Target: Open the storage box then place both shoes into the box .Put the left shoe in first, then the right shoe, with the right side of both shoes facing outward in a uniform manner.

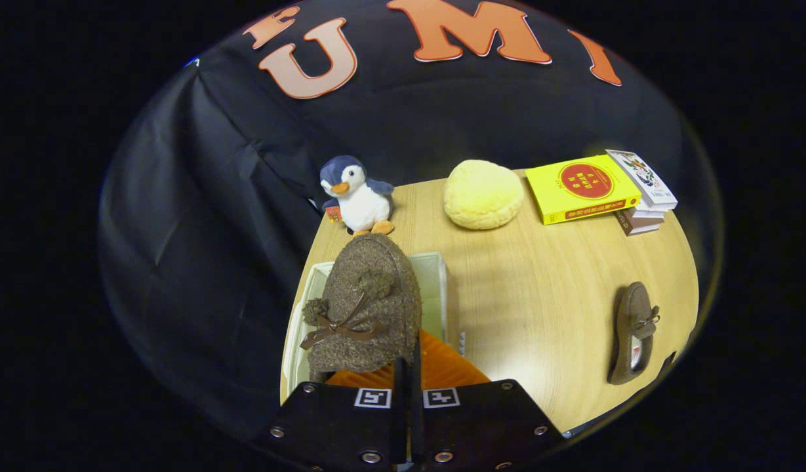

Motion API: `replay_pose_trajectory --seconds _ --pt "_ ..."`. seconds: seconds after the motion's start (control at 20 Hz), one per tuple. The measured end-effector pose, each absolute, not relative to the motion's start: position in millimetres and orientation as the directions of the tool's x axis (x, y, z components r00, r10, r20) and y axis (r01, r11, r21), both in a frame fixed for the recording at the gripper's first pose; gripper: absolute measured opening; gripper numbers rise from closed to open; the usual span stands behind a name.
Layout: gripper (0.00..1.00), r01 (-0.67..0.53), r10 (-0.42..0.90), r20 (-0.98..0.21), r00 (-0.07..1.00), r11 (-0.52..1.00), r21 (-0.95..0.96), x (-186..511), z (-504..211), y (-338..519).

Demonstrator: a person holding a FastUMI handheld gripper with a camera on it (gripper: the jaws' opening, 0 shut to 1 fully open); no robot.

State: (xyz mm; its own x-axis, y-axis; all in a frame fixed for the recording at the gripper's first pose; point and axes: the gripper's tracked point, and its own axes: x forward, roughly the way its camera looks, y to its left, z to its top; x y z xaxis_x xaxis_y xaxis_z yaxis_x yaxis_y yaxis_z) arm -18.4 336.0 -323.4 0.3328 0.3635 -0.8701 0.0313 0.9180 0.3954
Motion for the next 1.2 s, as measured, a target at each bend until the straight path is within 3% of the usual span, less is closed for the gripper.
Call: replay_pose_trajectory --seconds 0.45,0.6,0.85,1.2 --pt "0.04 0.052 0.325 -0.924 0.201 0.939 0.341 -34.2 -389.3 395.2" --pt "0.05 0.023 0.383 -0.909 0.164 0.920 0.392 -44.2 -395.3 421.2" --pt "0.40 -0.055 0.484 -0.858 0.172 0.874 0.482 -49.1 -371.4 435.0" --pt "0.68 -0.147 0.547 -0.781 0.300 0.836 0.529 -36.3 -301.2 368.3"
